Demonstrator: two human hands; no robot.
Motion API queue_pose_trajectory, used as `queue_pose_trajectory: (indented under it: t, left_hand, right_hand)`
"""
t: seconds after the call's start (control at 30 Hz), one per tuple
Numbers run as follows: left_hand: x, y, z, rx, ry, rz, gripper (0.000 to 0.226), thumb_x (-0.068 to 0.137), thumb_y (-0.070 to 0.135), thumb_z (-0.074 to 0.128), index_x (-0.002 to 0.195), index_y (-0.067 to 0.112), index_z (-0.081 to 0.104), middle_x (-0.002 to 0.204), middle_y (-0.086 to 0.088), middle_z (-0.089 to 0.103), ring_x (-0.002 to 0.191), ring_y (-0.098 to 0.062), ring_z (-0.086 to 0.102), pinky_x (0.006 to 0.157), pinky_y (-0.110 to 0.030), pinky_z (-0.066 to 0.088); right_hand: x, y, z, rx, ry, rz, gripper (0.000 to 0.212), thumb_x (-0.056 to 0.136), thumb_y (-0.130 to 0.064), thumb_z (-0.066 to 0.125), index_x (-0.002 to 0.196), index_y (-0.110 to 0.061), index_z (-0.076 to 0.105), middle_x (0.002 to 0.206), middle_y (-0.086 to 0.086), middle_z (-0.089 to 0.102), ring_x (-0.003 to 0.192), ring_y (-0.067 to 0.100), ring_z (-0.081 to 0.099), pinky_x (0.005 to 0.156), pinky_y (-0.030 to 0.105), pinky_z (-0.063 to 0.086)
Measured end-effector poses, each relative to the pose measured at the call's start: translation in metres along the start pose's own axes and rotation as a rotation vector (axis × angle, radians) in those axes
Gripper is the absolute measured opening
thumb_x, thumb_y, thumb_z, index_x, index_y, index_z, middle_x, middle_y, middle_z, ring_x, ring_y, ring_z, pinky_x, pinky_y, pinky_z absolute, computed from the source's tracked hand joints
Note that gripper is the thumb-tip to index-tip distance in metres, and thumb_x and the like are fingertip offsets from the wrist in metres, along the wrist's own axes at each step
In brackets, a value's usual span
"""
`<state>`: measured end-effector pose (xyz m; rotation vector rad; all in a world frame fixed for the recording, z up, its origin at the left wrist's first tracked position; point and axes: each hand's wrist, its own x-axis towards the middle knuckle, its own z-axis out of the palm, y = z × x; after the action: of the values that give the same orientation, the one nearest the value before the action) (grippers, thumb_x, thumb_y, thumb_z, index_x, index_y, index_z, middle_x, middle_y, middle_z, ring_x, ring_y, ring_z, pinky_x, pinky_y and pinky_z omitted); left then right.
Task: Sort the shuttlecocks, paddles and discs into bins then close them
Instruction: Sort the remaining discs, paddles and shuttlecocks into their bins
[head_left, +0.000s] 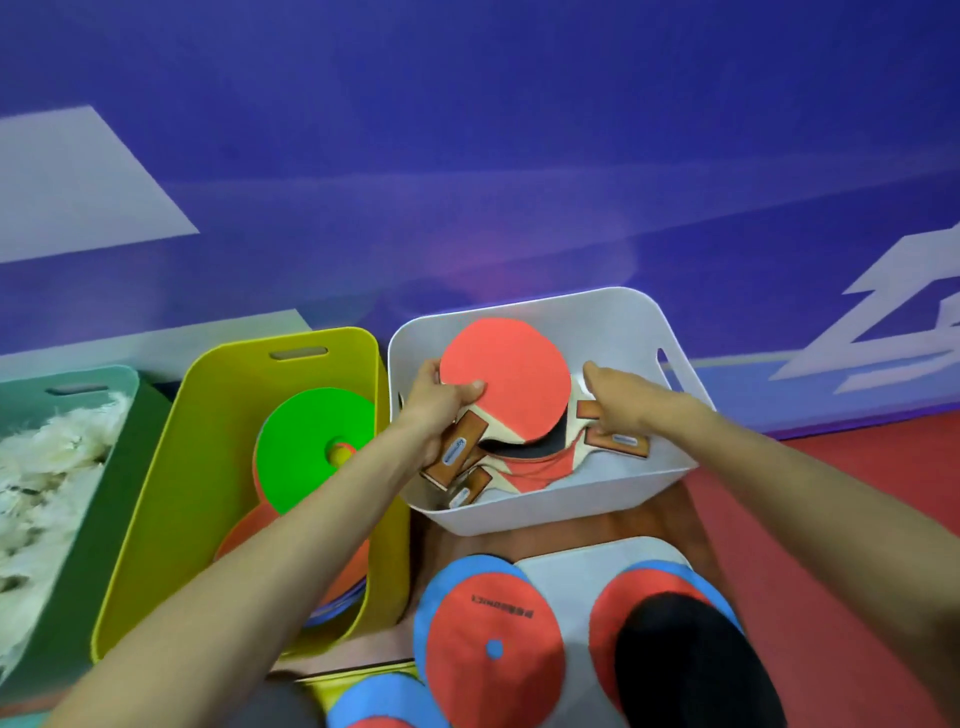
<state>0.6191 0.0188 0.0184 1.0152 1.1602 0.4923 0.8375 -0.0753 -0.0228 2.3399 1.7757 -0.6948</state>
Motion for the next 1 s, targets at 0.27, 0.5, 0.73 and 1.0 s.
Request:
queue_pose_trajectory:
  t: [0.27,0.5,0.73,1.0]
  left_hand:
    - [0.046,-0.042,0.020,0.190,0.102,-0.173,0.046,0.085,-0.004,0.059,0.127,0.003,0.041,0.114,-0.017,0.056,0.088,-0.027,0.056,0.060,-0.034,0.050]
    - [0.044,-0.041,0.028,1.103,0.105,-0.160,0.093,0.073,0.034,0.075,0.137,-0.002,0.018,0.135,-0.016,0.027,0.125,-0.027,0.037,0.102,-0.035,0.041]
    - [0.038,-0.056,0.022,1.456,-0.130,-0.025,0.128,0.065,0.027,0.085,0.147,0.007,-0.011,0.144,-0.018,0.009,0.131,-0.035,0.026,0.108,-0.039,0.033]
    - [0.008,-0.022,0.010,1.191,-0.151,0.119,0.087,0.070,0.024,0.079,0.141,0.008,0.030,0.138,-0.015,0.033,0.125,-0.033,0.043,0.101,-0.038,0.040]
  right_hand:
    - [0.009,-0.001,0.004,-0.046,-0.164,0.102,0.057,0.071,-0.027,0.079,0.111,-0.007,0.045,0.100,0.008,0.049,0.082,0.023,0.049,0.064,0.030,0.036]
    - [0.009,-0.002,0.005,-0.097,-0.179,0.074,0.047,0.076,-0.031,0.075,0.110,-0.008,0.052,0.111,0.010,0.058,0.085,0.023,0.051,0.067,0.029,0.037]
    - [0.003,-0.008,0.000,-0.081,-0.172,0.059,0.049,0.079,-0.022,0.072,0.120,-0.009,0.049,0.118,0.011,0.056,0.088,0.021,0.049,0.070,0.028,0.037]
    - [-0.023,-0.012,-0.011,0.040,0.037,0.056,0.054,0.080,-0.030,0.069,0.126,-0.014,0.047,0.123,0.009,0.052,0.110,0.028,0.052,0.089,0.037,0.045]
